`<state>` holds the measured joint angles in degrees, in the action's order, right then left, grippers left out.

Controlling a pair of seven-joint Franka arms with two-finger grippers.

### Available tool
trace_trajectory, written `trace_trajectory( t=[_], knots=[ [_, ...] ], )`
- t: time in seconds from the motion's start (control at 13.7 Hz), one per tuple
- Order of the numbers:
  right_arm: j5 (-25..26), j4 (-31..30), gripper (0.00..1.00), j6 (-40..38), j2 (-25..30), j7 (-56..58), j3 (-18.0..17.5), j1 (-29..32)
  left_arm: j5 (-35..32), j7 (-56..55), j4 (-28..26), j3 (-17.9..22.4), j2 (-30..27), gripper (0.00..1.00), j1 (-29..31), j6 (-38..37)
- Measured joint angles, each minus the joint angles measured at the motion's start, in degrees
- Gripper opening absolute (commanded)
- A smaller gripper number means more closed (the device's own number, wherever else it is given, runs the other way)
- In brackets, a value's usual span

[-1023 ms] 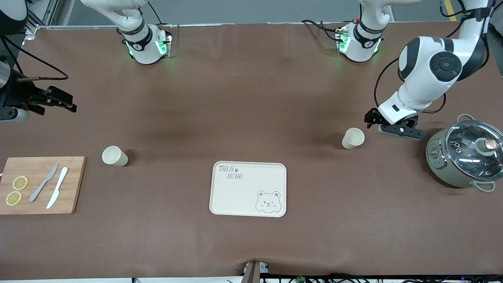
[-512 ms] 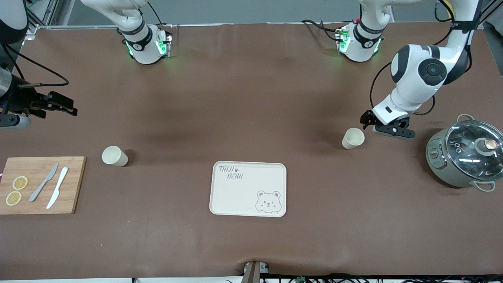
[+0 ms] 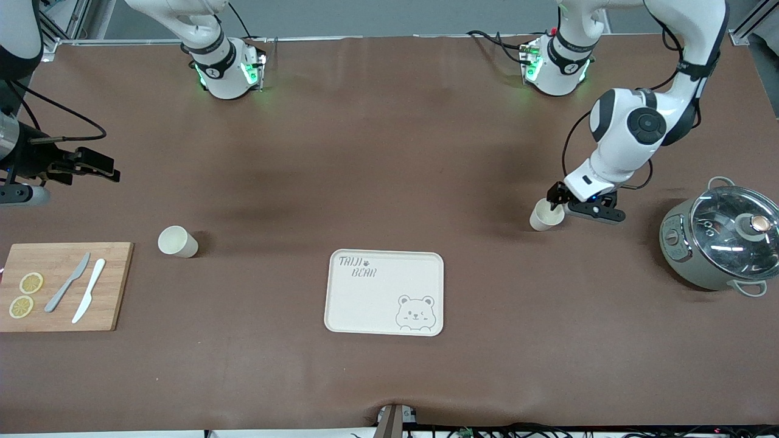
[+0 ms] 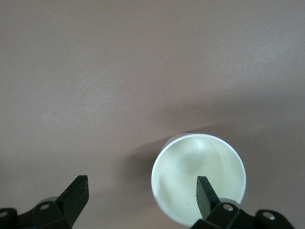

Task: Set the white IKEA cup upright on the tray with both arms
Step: 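Lower the left gripper around the cup rim and close it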

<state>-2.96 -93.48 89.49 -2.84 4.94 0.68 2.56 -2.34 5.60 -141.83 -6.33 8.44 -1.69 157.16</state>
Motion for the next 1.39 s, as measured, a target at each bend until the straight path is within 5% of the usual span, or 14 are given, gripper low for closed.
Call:
trace_trajectory(
  t=[0.37,0.44,0.51,0.58,0.66,1.39],
  knots=[
    [0.0,0.0,1.0,-0.2,-0.5,0.0,0.0,0.1,0.0,0.0,0.0,0.0,4.4,1.0,0.0,5.0],
    [0.0,0.0,1.0,-0.2,-0.8,0.0,0.0,0.1,0.0,0.0,0.0,0.0,4.5,0.93,0.0,5.1],
    [0.0,0.0,1.0,-0.2,-1.2,0.0,0.0,0.1,0.0,0.0,0.0,0.0,4.5,0.59,0.0,5.1],
    [0.0,0.0,1.0,-0.2,-1.7,0.0,0.0,0.1,0.0,0.0,0.0,0.0,4.5,0.13,0.0,5.1],
    [0.0,0.0,1.0,-0.2,-2.2,0.0,0.0,0.1,0.0,0.0,0.0,0.0,4.5,0.03,0.0,5.1],
    [0.8,0.3,1.0,0.2,-5.2,0.0,0.0,0.7,0.1,-1.0,-0.1,-0.3,3.9,0.0,0.0,5.1]
  ],
)
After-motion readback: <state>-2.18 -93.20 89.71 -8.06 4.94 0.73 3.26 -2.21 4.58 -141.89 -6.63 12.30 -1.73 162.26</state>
